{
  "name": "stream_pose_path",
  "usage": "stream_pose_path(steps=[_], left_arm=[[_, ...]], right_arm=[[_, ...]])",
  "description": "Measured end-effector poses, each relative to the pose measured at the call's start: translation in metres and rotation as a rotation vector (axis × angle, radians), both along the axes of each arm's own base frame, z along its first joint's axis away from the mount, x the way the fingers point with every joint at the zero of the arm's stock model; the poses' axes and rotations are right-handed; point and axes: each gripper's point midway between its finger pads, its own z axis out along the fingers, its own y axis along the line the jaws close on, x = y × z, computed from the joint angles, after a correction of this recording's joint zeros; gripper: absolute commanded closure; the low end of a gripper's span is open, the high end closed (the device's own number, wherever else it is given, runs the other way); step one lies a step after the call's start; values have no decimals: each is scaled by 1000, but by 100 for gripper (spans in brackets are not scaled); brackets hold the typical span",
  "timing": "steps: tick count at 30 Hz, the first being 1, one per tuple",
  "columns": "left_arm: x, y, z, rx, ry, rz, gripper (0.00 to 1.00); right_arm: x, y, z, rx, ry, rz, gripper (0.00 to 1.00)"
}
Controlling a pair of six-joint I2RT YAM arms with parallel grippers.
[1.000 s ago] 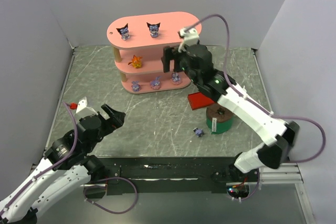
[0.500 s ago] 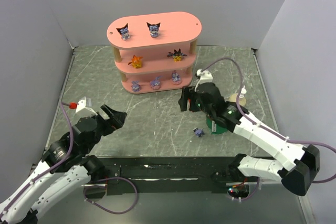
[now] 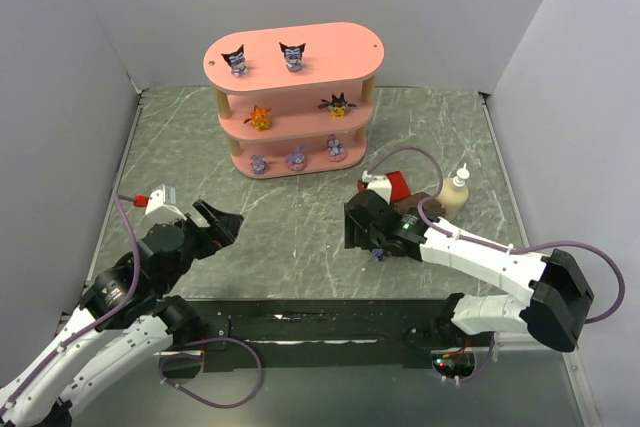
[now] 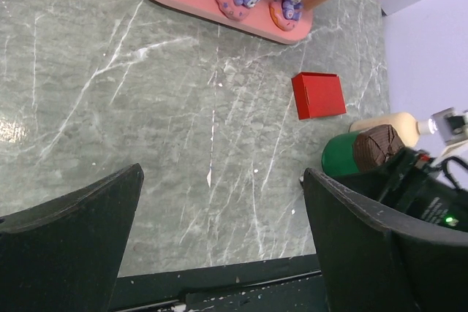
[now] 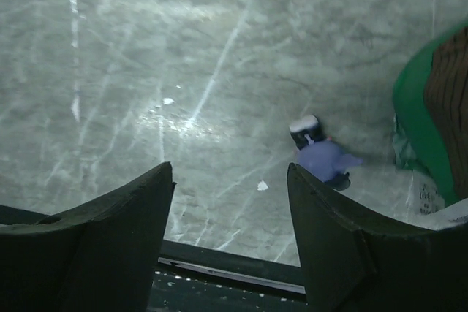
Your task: Place and organize the plastic toys onto the shelf
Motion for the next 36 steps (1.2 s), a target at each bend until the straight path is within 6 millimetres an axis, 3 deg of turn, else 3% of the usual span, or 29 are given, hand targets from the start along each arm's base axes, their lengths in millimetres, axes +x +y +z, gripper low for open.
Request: stream_pose_path(steps=[5,10,22,28,36], left_arm=[[0,0,1,-3,-3,-1,4],[0,-1,1,-3,-4,-1,4],[0,-1,1,-4,-4,-1,4],[0,-1,1,-4,-3,-1,4],[1,-1,0,2,2,0,4]], right_arm=[[-16,-20,-31,-49,67,-59,27],[-31,-41,-54,-111,117,-109,17],[-27,-55,-62,-137,86,-148,13],[-17,-55,-69,-144,70,-137,16],[-7,-50,-69,-138,45,-115,40]])
